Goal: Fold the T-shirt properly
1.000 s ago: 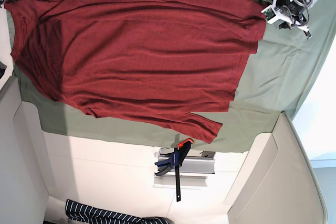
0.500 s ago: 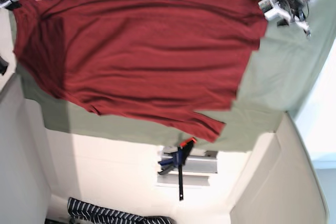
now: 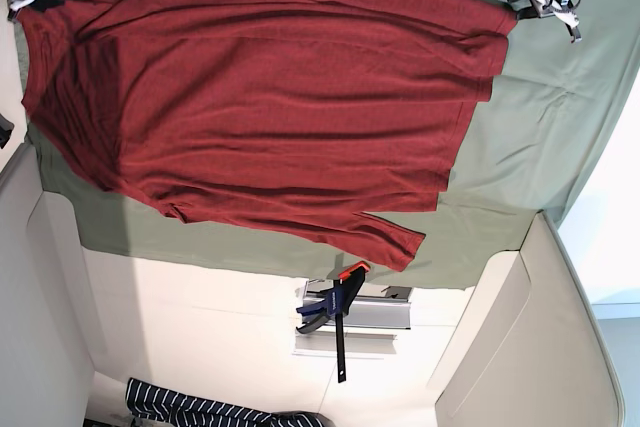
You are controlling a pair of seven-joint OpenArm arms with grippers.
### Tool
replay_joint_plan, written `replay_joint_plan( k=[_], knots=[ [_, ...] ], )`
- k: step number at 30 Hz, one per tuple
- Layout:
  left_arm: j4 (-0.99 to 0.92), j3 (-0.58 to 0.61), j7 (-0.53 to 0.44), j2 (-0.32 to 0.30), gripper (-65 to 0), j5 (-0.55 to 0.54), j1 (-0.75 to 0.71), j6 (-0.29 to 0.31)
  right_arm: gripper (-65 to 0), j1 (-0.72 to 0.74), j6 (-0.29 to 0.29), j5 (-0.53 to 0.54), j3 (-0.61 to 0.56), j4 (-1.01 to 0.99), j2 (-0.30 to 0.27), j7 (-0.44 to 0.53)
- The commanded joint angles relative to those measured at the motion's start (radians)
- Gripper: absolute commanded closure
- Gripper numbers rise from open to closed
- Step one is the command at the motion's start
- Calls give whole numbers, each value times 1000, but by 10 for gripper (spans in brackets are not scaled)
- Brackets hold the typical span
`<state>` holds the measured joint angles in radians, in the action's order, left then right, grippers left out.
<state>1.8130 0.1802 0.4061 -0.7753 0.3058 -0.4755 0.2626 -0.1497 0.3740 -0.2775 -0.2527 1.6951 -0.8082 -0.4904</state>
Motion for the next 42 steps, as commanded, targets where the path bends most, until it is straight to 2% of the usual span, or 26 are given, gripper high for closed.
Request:
replay_joint_plan(
  k=[1, 5, 10, 13, 16, 22, 25, 29, 32, 36, 38, 40, 42],
  knots=[
    [12, -10, -16, -16, -215, 9, 4, -11, -354, 11, -9, -7, 2, 1, -20, 5],
    [12, -9, -30, -17, -215, 11, 5, -4, -354, 19, -14, -85, -53, -30, -22, 29],
    [12, -9, -40, -17, -215, 55, 5, -5, -353, 112, -90, -202, -227, -85, -23, 31],
    [12, -9, -39, -17, -214, 55, 4, -5, -351, 172, -110, -244, -330, -105, -23, 30],
    [12, -9, -39, -17, -175, 64, 4, -6, -351, 209, -110, -256, -393, -113, -23, 26],
    [12, -6, -37, -31, -159, 95, 4, 2, -351, 231, -111, -257, -409, -116, -23, 26],
    [12, 20, -32, -80, -160, 95, 4, 60, -351, 245, -110, -234, -409, -121, -23, 27],
    [12, 84, -30, -123, -161, 122, 5, 63, -351, 261, -110, -234, -409, -132, -23, 27],
    [11, 128, -42, -121, -208, 158, 10, 62, -351, 276, -110, -234, -409, -146, -23, 27],
    [11, 147, -40, -120, -222, 214, 11, 5, -351, 277, -111, -230, -409, -149, -22, 27],
    [8, 147, -40, -120, -222, 224, 23, -1, -351, 277, -111, -219, -409, -150, -23, 27],
    [-4, 147, -43, -119, -247, 223, 39, -12, -351, 277, -111, -219, -409, -150, -22, 27],
    [-27, 147, -50, -120, -291, 222, 59, -49, -351, 277, -111, -219, -409, -150, -23, 26]
  ],
)
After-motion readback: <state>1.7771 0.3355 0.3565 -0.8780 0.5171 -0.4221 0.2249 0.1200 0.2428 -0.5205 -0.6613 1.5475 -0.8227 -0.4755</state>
